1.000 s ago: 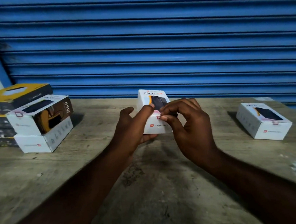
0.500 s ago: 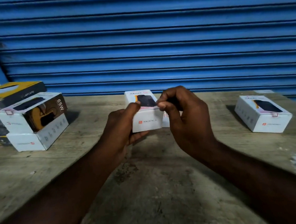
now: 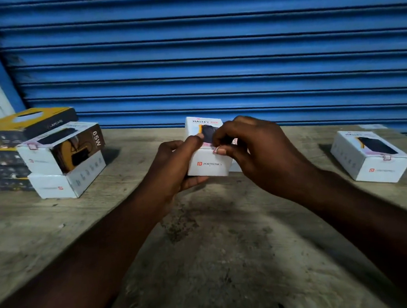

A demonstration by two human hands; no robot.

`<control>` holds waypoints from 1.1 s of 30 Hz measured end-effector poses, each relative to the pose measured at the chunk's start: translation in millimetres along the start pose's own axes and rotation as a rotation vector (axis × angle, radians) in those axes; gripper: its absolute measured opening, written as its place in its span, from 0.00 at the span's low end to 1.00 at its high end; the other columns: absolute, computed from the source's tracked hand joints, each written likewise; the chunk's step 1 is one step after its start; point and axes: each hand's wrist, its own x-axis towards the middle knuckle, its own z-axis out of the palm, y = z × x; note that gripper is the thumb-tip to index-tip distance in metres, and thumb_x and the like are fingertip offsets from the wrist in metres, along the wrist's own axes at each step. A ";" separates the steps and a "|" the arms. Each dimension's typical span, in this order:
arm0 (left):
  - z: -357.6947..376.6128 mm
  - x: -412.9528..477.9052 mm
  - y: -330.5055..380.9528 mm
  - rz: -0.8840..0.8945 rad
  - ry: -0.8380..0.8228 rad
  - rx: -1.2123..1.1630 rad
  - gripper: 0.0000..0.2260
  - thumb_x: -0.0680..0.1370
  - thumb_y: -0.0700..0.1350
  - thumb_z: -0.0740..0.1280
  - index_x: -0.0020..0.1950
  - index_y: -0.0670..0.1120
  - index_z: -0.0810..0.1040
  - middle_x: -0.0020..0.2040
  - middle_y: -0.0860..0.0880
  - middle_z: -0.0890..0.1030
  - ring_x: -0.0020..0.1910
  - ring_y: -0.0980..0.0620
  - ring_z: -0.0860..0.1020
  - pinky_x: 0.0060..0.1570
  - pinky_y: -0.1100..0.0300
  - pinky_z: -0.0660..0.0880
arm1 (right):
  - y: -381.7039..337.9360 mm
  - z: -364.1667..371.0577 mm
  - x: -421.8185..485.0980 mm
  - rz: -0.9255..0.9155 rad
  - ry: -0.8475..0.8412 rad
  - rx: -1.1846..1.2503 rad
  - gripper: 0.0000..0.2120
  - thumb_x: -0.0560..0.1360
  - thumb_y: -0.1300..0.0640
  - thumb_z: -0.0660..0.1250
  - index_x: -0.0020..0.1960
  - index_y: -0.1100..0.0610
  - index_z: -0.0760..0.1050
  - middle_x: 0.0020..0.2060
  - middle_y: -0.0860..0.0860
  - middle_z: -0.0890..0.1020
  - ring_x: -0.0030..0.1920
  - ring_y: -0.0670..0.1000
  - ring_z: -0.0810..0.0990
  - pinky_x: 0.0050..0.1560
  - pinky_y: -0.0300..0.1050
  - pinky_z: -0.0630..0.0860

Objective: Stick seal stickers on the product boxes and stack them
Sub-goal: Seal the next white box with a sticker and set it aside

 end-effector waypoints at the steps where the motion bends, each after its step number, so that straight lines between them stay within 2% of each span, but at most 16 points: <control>1: -0.7 0.5 0.3 -0.006 -0.004 0.008 0.26 0.74 0.61 0.71 0.65 0.45 0.76 0.53 0.43 0.85 0.47 0.49 0.86 0.39 0.57 0.82 | -0.1 -3.2 1.8 -0.002 -0.025 -0.016 0.06 0.76 0.58 0.70 0.50 0.49 0.79 0.41 0.41 0.75 0.39 0.40 0.69 0.40 0.28 0.64; 3: -2.0 1.5 0.4 -0.023 -0.014 0.033 0.29 0.73 0.62 0.72 0.66 0.46 0.74 0.53 0.43 0.85 0.47 0.49 0.86 0.39 0.57 0.82 | -0.3 -9.2 5.2 -0.011 -0.076 -0.036 0.06 0.75 0.59 0.70 0.49 0.49 0.80 0.41 0.42 0.76 0.39 0.41 0.70 0.40 0.33 0.66; 7: -1.5 1.7 0.7 -0.038 -0.039 0.057 0.23 0.76 0.58 0.69 0.64 0.44 0.76 0.53 0.43 0.85 0.48 0.50 0.86 0.39 0.58 0.81 | -0.6 -11.2 6.4 -0.013 -0.151 -0.069 0.06 0.75 0.57 0.69 0.50 0.48 0.80 0.43 0.45 0.79 0.39 0.43 0.71 0.41 0.44 0.71; 11: 0.1 1.9 -0.1 -0.037 -0.025 0.041 0.23 0.77 0.58 0.69 0.65 0.44 0.75 0.53 0.42 0.85 0.47 0.49 0.86 0.39 0.57 0.82 | -4.2 -9.4 4.1 -0.005 -0.119 -0.100 0.05 0.76 0.54 0.69 0.51 0.48 0.79 0.44 0.45 0.79 0.39 0.43 0.71 0.42 0.44 0.71; 16: 5.0 0.4 -3.7 -0.058 -0.003 -0.036 0.34 0.68 0.62 0.73 0.68 0.45 0.72 0.55 0.41 0.84 0.48 0.47 0.86 0.41 0.53 0.83 | -7.4 -4.4 1.7 0.004 -0.041 -0.081 0.05 0.74 0.55 0.71 0.50 0.50 0.79 0.44 0.44 0.79 0.41 0.40 0.70 0.43 0.40 0.68; 20: 6.3 0.7 -6.2 -0.062 -0.008 -0.050 0.34 0.70 0.61 0.73 0.70 0.45 0.71 0.55 0.41 0.84 0.47 0.47 0.86 0.41 0.53 0.83 | -7.0 -3.8 0.7 0.015 -0.045 -0.070 0.04 0.74 0.55 0.71 0.49 0.51 0.80 0.44 0.45 0.80 0.39 0.40 0.71 0.42 0.43 0.72; 24: 6.2 2.9 -6.6 -0.060 -0.008 -0.050 0.37 0.68 0.62 0.74 0.72 0.46 0.69 0.55 0.41 0.84 0.48 0.46 0.86 0.42 0.52 0.83 | -8.4 -4.4 1.1 0.004 -0.043 -0.109 0.05 0.74 0.56 0.71 0.50 0.51 0.80 0.44 0.45 0.80 0.39 0.40 0.70 0.41 0.41 0.69; 28: 6.6 3.2 -7.0 -0.063 -0.007 -0.044 0.38 0.66 0.60 0.74 0.72 0.46 0.69 0.54 0.42 0.85 0.47 0.47 0.86 0.41 0.53 0.83 | -13.2 -6.2 0.3 0.011 -0.069 -0.191 0.07 0.74 0.55 0.70 0.52 0.50 0.78 0.45 0.46 0.80 0.45 0.49 0.78 0.46 0.48 0.72; 33: 6.0 1.9 -5.0 -0.077 -0.018 -0.017 0.38 0.67 0.59 0.74 0.72 0.45 0.69 0.54 0.42 0.85 0.46 0.48 0.86 0.39 0.54 0.82 | -20.6 -11.5 4.2 -0.008 -0.104 -0.277 0.11 0.75 0.52 0.69 0.57 0.49 0.75 0.46 0.44 0.82 0.51 0.51 0.80 0.52 0.53 0.74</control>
